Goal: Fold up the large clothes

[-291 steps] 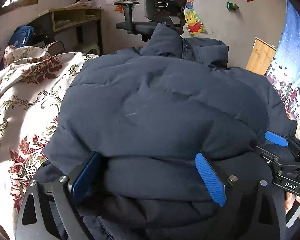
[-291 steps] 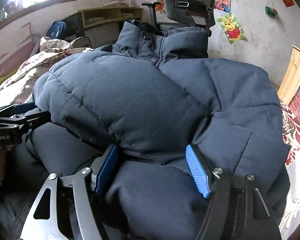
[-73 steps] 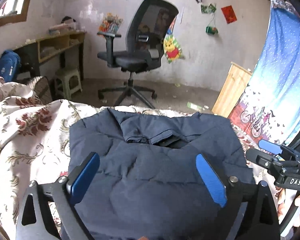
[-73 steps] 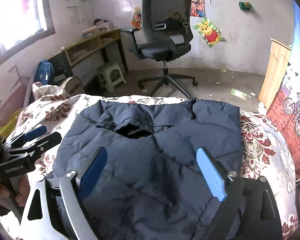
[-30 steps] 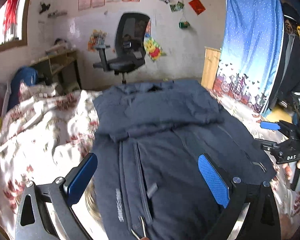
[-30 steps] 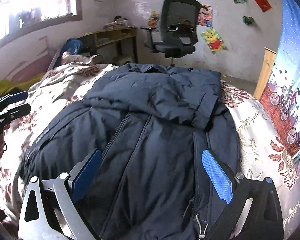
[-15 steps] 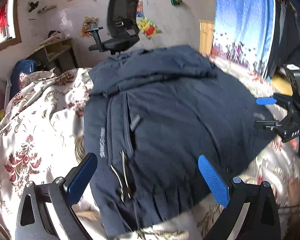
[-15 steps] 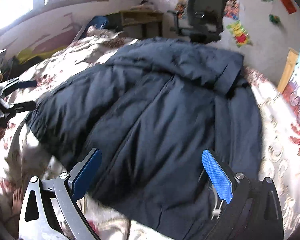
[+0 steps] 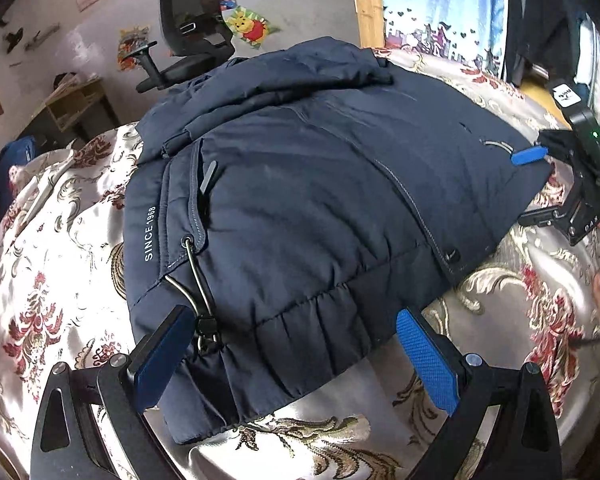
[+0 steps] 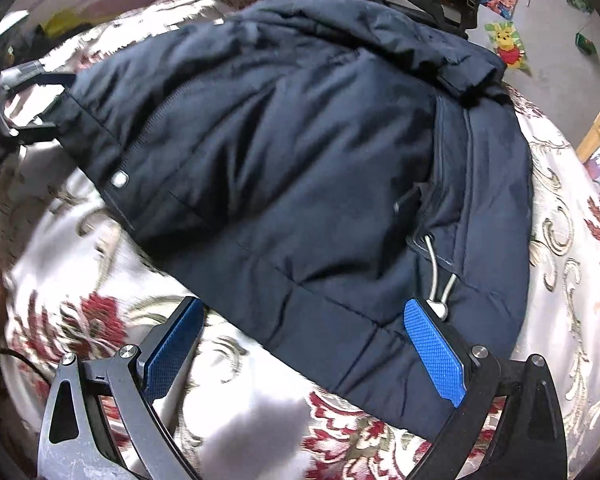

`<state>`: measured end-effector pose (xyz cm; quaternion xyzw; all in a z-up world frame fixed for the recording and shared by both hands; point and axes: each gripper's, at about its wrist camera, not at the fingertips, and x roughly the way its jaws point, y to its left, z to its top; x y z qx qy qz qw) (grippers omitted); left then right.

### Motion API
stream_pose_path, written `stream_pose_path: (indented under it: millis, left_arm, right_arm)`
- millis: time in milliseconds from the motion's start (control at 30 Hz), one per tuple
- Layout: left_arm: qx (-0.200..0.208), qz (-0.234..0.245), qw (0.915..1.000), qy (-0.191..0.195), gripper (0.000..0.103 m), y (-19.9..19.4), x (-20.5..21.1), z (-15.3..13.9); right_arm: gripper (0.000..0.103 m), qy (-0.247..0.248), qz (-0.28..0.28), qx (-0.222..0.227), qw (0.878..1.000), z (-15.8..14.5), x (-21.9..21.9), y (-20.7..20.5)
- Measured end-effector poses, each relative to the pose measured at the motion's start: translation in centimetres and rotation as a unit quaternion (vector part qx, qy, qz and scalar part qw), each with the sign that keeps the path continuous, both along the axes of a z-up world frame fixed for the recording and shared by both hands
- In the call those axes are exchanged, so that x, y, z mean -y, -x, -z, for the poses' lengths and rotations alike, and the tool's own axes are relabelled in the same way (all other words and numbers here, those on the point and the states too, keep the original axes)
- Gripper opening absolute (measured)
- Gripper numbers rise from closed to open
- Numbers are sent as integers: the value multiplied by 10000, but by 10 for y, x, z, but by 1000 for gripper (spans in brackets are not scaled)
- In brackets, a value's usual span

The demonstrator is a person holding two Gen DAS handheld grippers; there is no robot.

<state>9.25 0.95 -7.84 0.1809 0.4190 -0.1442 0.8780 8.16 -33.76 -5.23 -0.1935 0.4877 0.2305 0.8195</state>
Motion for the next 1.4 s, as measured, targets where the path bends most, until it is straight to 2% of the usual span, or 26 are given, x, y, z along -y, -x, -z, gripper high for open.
stream_pose_path:
  millis: [233, 500, 667, 800, 933, 1033, 1100, 1200, 1233, 1300, 1400]
  left_arm:
    - [44, 2, 9999, -151, 101, 10, 2, 1]
    - [172, 341, 9962, -788, 101, 23, 22, 20]
    - [346, 161, 9902, -1347, 101, 23, 31, 31]
    - [453, 103, 9848, -1672, 101, 23, 38, 33]
    - [595, 37, 9791, -1946, 101, 24, 45, 32]
    - [750, -119, 9759, -2048, 89, 22, 45, 28]
    - [801, -308, 9753, -2036, 77, 19, 41, 24]
    - [777, -566, 9783, -1837, 64, 10, 34, 14]
    - [810, -614, 9801, -1703, 63, 8, 32, 7]
    - [951, -659, 9823, -1472, 56, 6, 30, -8]
    - [1135, -658, 9822, -1346, 46, -3, 31, -25]
  right_arm:
    - [98, 907, -613, 275, 9936, 12, -10, 19]
    - [99, 1004, -77, 755, 9920, 18, -18, 15]
    - [99, 406, 348, 655, 9964, -2, -8, -6]
    - [99, -282, 480, 100, 9984, -18, 8, -35]
    - [99, -636, 534, -432, 9956, -29, 13, -55]
    - [99, -742, 515, -578, 9942, -34, 13, -61]
    - [99, -832, 551, -723, 9924, -33, 15, -66]
    - [99, -1029, 689, -969, 9876, -34, 19, -73]
    - [99, -1083, 723, -1017, 9863, -35, 20, -75]
    - [99, -1193, 780, -1060, 9841, -38, 21, -79]
    - [99, -1304, 806, -1100, 9820, -42, 22, -83]
